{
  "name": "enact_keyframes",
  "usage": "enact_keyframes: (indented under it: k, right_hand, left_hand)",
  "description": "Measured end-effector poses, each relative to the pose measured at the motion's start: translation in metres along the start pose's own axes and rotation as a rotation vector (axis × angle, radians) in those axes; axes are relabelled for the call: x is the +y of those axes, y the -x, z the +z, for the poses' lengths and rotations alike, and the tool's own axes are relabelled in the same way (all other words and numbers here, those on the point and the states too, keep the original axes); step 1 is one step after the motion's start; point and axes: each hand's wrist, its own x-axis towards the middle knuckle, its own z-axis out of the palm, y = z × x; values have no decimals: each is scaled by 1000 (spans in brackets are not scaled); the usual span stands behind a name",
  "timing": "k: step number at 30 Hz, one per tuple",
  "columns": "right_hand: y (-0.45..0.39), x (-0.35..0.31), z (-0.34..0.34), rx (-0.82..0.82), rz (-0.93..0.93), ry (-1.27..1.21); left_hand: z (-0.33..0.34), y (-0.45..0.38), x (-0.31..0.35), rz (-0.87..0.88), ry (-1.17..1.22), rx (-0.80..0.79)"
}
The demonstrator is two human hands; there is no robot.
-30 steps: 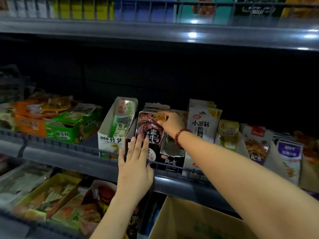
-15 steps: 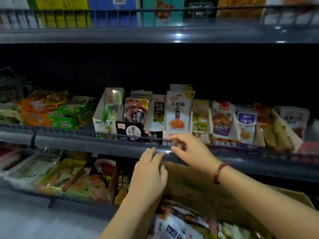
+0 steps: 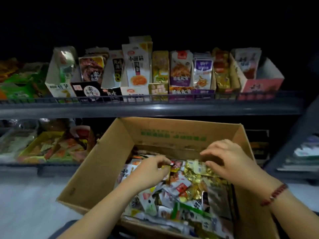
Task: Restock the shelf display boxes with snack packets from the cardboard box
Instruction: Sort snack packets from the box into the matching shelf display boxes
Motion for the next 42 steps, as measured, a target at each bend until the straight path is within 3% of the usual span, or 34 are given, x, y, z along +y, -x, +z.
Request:
enact_keyframes:
  k: [3,9,13,23,25,30,37,42]
  right_hand:
    - [16,15,0,95,102,13]
    - [27,24,-1,150,328,-134]
    - [35,27,1,168,490,-403]
    - [7,53,-4,90,527,-324]
    - [3,55,-4,85,520,-323]
    - [4,55,-1,116,492,-363]
    - [4,51,-1,141,493,-385]
    - [3,51,-1,134,514,-378]
  left_hand:
    - [10,-16,5,-33,-45,-186]
    - [38,-54,-5,-27,-96,-297]
    - [57,-77,-20,-4,-215,-205]
    - [57,-117,-39,-23,-202,101]
    - [56,-125,-48,-50,-260,88]
    - [65,-130,-67,-90,-292,-116]
    - [64,-141,-71,-38,-350,135]
    - [66,-149,-65,114,-331,116]
